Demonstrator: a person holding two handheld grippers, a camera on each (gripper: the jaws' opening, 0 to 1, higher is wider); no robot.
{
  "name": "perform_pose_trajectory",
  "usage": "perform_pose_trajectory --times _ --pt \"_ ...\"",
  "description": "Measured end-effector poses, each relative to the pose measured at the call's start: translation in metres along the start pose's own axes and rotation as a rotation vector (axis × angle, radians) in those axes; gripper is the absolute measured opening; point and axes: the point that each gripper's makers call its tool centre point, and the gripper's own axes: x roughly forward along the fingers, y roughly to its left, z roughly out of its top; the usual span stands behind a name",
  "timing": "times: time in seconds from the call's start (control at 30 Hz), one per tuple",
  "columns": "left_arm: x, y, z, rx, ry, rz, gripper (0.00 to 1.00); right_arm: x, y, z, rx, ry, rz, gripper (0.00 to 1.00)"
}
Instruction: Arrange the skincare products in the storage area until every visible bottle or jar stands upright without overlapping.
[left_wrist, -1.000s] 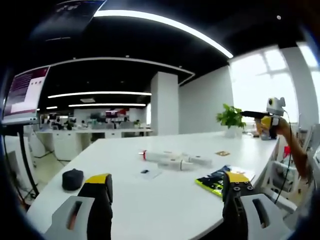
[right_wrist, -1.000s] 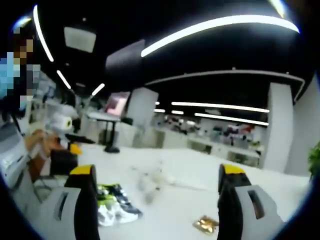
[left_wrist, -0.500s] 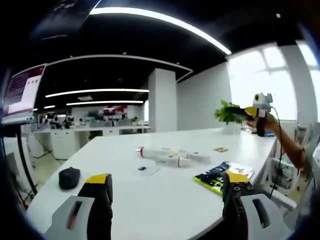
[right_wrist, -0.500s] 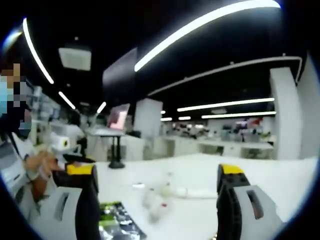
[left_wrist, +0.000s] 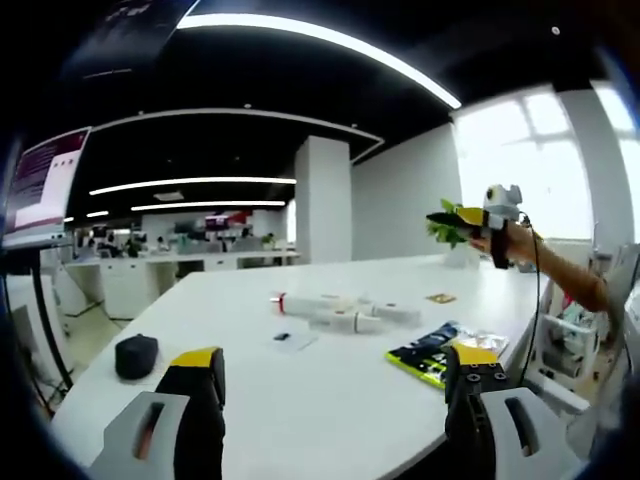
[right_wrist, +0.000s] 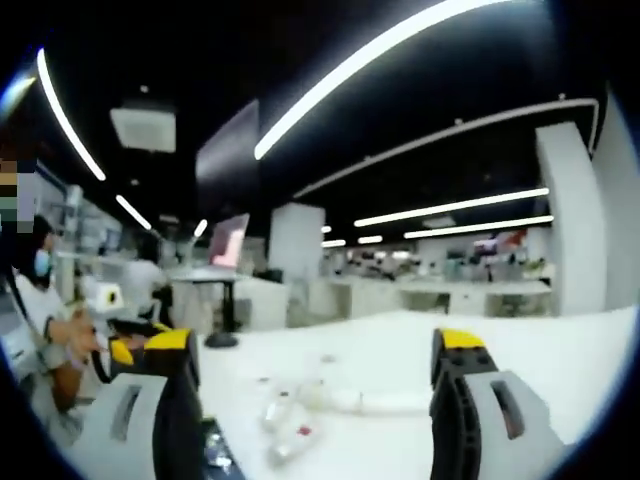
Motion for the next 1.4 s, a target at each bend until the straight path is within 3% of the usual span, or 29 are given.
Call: perform_pose_trajectory --times 0.17,0.43,0.6,0.87,1.1,1.3,1.4 --pt "0.001 -0.003 -0.002 0.001 0.008 -0.007 0.94 0.018 -0.013 -0.012 -0.017 0.023 0.011 0.95" --pt "0.003 -0.004 -0.002 -0.002 0.007 -0.014 0.94 0.036 -0.03 -0.022 0.02 -0.007 0.004 0.95" --pt "0.004 -0.006 -0.005 -0.004 0.01 -0.019 0.94 0.047 -0.043 -0.036 -0.006 0.026 -0.018 0.97" --pt "0.006 -0.011 -0.007 -0.002 0.017 -0.024 0.94 0.068 -0.052 -0.06 -0.082 0.119 -0.007 0.97" --pt "0.007 -0.009 -0.007 -0.004 0.019 -0.024 0.94 0.082 -0.074 -0.081 -0.237 0.243 -0.051 1.0" --pt "0.009 -0.005 -0.007 -0.008 0.024 -0.024 0.93 0.093 -0.087 -0.099 -0.356 0.371 -0.049 1.0" --pt "0.011 -0.005 -0.009 -0.01 0.03 -0.024 0.93 0.101 -0.092 -0.103 -0.403 0.4 -0.043 1.0"
